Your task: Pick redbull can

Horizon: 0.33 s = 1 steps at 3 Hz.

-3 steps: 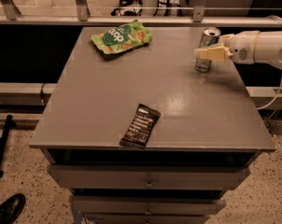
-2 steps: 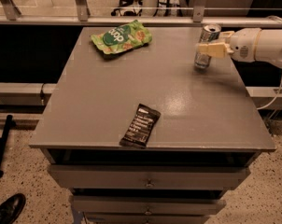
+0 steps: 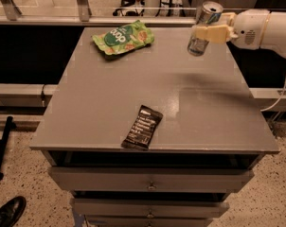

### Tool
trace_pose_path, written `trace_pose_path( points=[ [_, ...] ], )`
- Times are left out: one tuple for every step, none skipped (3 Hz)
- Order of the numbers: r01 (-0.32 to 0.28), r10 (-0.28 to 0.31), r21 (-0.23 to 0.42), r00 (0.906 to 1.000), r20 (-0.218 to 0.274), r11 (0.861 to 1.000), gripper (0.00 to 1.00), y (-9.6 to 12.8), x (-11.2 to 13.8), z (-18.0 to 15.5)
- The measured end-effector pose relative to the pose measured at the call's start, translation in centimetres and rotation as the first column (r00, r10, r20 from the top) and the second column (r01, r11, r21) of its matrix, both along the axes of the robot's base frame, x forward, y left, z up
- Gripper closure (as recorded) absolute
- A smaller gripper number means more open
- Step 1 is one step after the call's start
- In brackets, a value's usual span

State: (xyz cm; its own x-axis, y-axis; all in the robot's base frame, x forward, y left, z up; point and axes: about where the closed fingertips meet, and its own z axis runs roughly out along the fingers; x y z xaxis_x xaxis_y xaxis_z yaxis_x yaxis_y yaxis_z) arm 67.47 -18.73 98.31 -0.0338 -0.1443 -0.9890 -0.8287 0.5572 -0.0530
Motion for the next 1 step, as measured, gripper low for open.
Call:
trace_pose_path(
  points=[
    [0.000,0.000,0.000,1.0000,0.000,1.000,1.00,0.00,0.00,0.00]
  ],
)
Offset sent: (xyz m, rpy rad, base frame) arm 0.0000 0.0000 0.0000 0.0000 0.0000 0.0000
